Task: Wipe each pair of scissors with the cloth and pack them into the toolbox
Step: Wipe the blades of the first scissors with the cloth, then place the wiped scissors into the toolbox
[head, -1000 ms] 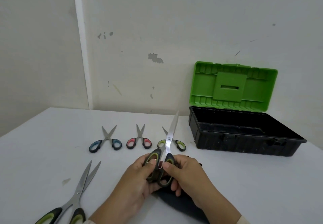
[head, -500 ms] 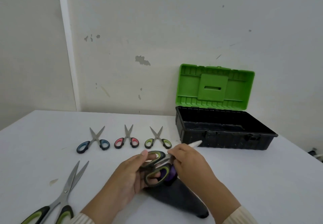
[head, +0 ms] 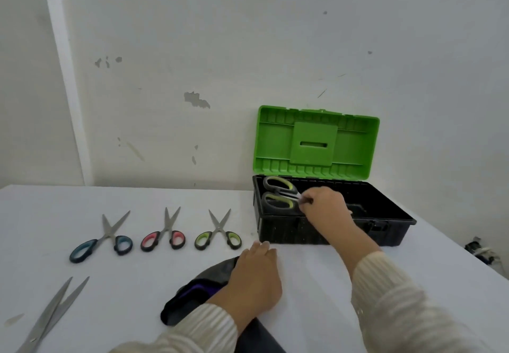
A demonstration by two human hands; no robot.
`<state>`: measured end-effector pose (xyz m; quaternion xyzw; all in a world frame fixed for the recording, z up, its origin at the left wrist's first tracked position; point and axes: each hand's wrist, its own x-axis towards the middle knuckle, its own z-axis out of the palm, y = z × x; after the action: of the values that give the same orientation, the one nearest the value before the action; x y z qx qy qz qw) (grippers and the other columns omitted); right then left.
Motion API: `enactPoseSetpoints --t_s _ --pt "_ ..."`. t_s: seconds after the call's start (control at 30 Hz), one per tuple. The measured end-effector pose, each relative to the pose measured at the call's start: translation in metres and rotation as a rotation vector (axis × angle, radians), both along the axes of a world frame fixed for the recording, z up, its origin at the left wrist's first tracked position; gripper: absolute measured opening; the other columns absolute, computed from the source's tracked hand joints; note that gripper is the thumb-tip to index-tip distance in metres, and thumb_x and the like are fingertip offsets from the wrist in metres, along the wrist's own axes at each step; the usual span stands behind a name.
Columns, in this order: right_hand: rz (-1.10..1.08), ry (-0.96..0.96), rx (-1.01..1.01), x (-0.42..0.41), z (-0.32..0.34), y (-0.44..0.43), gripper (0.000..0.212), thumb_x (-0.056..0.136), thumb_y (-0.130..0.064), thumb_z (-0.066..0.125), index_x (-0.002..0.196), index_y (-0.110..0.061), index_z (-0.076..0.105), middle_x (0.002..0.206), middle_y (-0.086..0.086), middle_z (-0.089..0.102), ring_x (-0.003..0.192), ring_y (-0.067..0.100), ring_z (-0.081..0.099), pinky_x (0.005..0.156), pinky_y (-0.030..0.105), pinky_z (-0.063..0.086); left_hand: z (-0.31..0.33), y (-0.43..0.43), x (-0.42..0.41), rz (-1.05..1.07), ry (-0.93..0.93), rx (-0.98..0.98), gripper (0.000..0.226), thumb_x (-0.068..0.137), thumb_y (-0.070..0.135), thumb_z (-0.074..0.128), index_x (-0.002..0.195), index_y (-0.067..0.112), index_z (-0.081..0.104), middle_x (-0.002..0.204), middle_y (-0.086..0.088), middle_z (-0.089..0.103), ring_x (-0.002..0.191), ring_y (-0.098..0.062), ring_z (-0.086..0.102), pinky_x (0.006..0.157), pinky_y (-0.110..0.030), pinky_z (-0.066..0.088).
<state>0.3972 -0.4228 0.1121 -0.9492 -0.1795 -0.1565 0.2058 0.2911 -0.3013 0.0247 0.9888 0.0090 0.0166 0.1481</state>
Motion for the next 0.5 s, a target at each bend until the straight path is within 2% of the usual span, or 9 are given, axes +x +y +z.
enactPoseSetpoints --t_s 0.07,0.13,0.2,0.27,0.33,0.37,0.43,0.47,0.5 --pt "-0.022 0.015 -0.081 0.032 0.006 0.011 0.013 0.080 -0.015 0.058 0.081 -0.017 0.071 0.088 0.004 0.070 0.083 0.023 0.064 0.074 0.029 0.051 -0.006 -0.002 0.015 0.007 0.030 0.089 0.057 0.099 0.024 0.031 0.150 0.007 0.015 0.161 -0.008 0.011 0.148 -0.026 0.006 0.120 -0.039 0.006" --pt "-0.052 0.073 -0.185 0.062 0.003 0.020 0.018 0.082 -0.013 0.054 0.088 -0.014 0.071 0.091 0.005 0.071 0.085 0.023 0.065 0.073 0.030 0.053 -0.013 -0.002 0.024 0.034 0.000 0.090 0.054 0.100 0.029 0.029 0.149 0.008 0.021 0.159 -0.008 0.019 0.147 -0.025 0.012 0.120 -0.039 0.009" --pt "-0.088 0.134 -0.277 0.085 -0.006 0.024 0.020 0.084 -0.013 0.051 0.093 -0.009 0.068 0.096 0.008 0.068 0.089 0.026 0.064 0.067 0.029 0.047 -0.019 -0.002 0.027 0.051 -0.044 0.036 0.052 0.100 0.031 0.028 0.147 0.009 0.026 0.155 -0.005 0.025 0.144 -0.022 0.018 0.120 -0.037 0.012" --pt "-0.089 0.168 -0.371 0.103 -0.018 0.027 0.021 0.084 -0.012 0.052 0.097 -0.003 0.065 0.098 0.015 0.065 0.095 0.031 0.061 0.067 0.030 0.041 -0.027 -0.001 0.029 0.059 -0.105 0.032 0.051 0.098 0.032 0.030 0.144 0.010 0.031 0.151 -0.003 0.031 0.141 -0.020 0.025 0.118 -0.035 0.017" --pt "-0.066 0.228 -0.433 0.115 -0.024 0.034 0.020 0.084 -0.009 0.052 0.097 0.000 0.063 0.092 0.017 0.060 0.098 0.033 0.060 0.069 0.031 0.041 -0.027 -0.001 0.031 0.079 -0.212 0.039 0.048 0.094 0.031 0.033 0.135 0.010 0.046 0.138 -0.002 0.046 0.132 -0.021 0.041 0.113 -0.035 0.030" --pt "-0.061 0.284 -0.444 0.118 -0.024 0.039 0.018 0.084 -0.008 0.053 0.096 0.000 0.063 0.088 0.014 0.057 0.099 0.032 0.061 0.070 0.032 0.042 -0.026 0.000 0.032 0.088 -0.216 0.040 0.048 0.092 0.032 0.033 0.132 0.011 0.050 0.134 -0.001 0.050 0.128 -0.020 0.046 0.110 -0.035 0.033" --pt "-0.053 0.383 -0.461 0.124 -0.022 0.050 0.010 0.085 -0.008 0.055 0.086 -0.002 0.063 0.084 0.009 0.055 0.098 0.028 0.062 0.069 0.030 0.045 -0.033 0.000 0.037 0.075 -0.192 0.017 0.047 0.094 0.032 0.035 0.136 0.013 0.045 0.138 0.001 0.046 0.130 -0.018 0.041 0.113 -0.034 0.028" --pt "-0.050 0.421 -0.468 0.128 -0.023 0.053 0.012 0.085 -0.009 0.056 0.075 -0.004 0.059 0.084 0.009 0.057 0.097 0.027 0.063 0.066 0.030 0.045 -0.035 -0.001 0.037 0.077 -0.195 0.008 0.045 0.093 0.032 0.039 0.134 0.014 0.047 0.136 0.002 0.048 0.128 -0.017 0.044 0.112 -0.034 0.030" --pt "-0.054 0.456 -0.480 0.131 -0.023 0.057 0.019 0.086 -0.010 0.057 0.067 -0.006 0.055 0.085 0.009 0.059 0.096 0.026 0.064 0.065 0.029 0.046 -0.033 -0.002 0.036 0.062 -0.176 0.001 0.041 0.088 0.032 0.048 0.124 0.015 0.058 0.126 0.004 0.057 0.118 -0.015 0.054 0.105 -0.034 0.041"
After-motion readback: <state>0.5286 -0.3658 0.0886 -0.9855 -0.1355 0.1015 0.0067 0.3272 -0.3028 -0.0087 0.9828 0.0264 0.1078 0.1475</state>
